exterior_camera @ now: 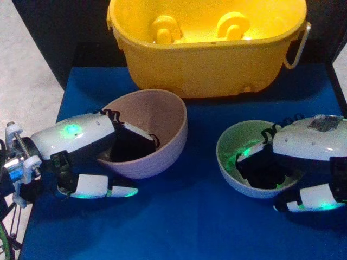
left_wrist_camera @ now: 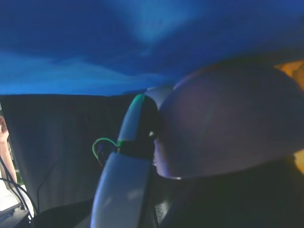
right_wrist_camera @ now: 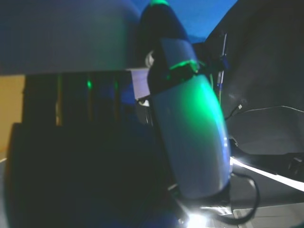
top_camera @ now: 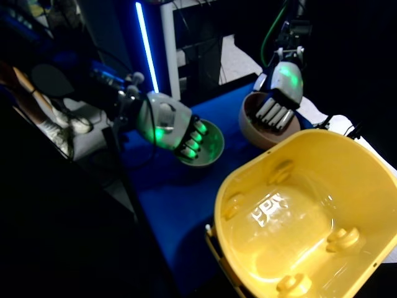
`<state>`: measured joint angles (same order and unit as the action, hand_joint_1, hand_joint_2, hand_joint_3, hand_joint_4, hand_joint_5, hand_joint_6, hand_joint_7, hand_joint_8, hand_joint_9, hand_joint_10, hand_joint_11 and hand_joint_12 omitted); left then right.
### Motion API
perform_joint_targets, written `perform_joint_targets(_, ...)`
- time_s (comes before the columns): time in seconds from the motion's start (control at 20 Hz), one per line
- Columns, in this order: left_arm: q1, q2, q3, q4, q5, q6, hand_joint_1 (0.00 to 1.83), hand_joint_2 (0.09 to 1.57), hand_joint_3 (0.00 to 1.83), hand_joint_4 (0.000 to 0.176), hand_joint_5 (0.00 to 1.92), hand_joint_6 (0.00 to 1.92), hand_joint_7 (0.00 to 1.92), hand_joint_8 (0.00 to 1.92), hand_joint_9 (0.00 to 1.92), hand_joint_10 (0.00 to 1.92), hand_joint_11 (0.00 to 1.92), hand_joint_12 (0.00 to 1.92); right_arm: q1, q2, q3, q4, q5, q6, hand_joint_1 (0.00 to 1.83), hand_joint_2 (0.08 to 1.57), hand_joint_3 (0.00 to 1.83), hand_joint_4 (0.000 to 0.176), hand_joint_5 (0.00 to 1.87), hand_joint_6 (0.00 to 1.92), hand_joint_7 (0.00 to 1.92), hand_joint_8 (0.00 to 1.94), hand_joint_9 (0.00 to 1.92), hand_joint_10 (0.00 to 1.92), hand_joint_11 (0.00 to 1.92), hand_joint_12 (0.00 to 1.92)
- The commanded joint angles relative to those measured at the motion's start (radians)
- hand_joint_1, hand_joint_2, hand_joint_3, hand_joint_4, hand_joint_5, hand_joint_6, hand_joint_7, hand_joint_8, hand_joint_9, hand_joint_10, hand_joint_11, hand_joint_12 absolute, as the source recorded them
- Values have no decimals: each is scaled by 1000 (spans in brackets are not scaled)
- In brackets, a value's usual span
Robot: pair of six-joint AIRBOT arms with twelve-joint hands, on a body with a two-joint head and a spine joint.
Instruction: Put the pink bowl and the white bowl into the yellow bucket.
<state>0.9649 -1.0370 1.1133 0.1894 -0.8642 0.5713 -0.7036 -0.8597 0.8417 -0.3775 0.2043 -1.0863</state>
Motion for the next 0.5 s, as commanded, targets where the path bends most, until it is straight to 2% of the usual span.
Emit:
perform_joint_targets(0.0,-8,-6,-5,-8,-86,-17,1356,1196,1,0,832,933,815,1409,746,1562,621,1691,-1,-1,0,12,81,0,1340,1224,0,0,792,1325,730,1405,672,1485,531,1547)
perform_joint_targets(0.05,-8,-8,-5,-9,-86,-17,1356,1198,1,0,831,943,808,1421,740,1563,592,1676,-9,-3,0,14,80,0,1155,1263,6,0,756,1278,657,1584,474,1460,453,1650)
perform_joint_targets(0.1,-7,-7,-5,-9,-85,-17,1355,1198,0,0,831,950,807,1425,738,1554,576,1663,-19,-7,0,16,79,0,1102,1249,1,0,721,1355,405,1391,345,1425,363,1682)
perform_joint_targets(0.15,-7,-7,-5,-9,-85,-17,1356,1195,0,0,838,953,813,1423,738,1529,550,1640,-24,-9,0,16,77,0,1119,1034,0,0,393,777,247,1127,237,1262,247,1617)
perform_joint_targets(0.2,-7,-6,-6,-9,-86,-18,1355,1201,0,0,830,964,799,1436,730,1540,548,1641,-27,-11,1,16,72,0,1070,965,0,0,323,579,199,897,150,1062,116,1564)
perform_joint_targets(0.25,-7,-6,-6,-9,-89,-18,1357,1198,0,0,839,942,801,1429,740,1547,548,1643,-29,-15,3,16,67,0,1063,937,0,0,327,456,212,715,107,941,47,1549)
perform_joint_targets(0.3,-7,-7,-6,-9,-90,-18,1358,1194,0,0,857,905,797,1426,754,1546,543,1629,-34,-25,11,15,61,0,1068,915,0,0,333,297,230,417,32,815,1,1532)
perform_joint_targets(0.35,-7,-7,-6,-9,-91,-19,1361,1188,0,0,856,895,810,1404,771,1529,516,1603,-40,-36,19,15,56,0,1081,961,1,0,299,172,219,227,0,751,0,1540)
perform_joint_targets(0.4,-6,-8,-6,-9,-91,-19,1360,1190,0,0,847,912,807,1421,766,1515,491,1562,-48,-49,31,15,51,0,1177,1017,3,0,369,163,297,185,23,893,44,1582)
perform_joint_targets(0.45,-6,-8,-6,-9,-91,-19,1351,1210,3,0,796,1007,769,1458,721,1531,479,1546,-54,-63,42,15,47,0,1232,1046,3,0,463,213,312,313,50,1013,109,1595)
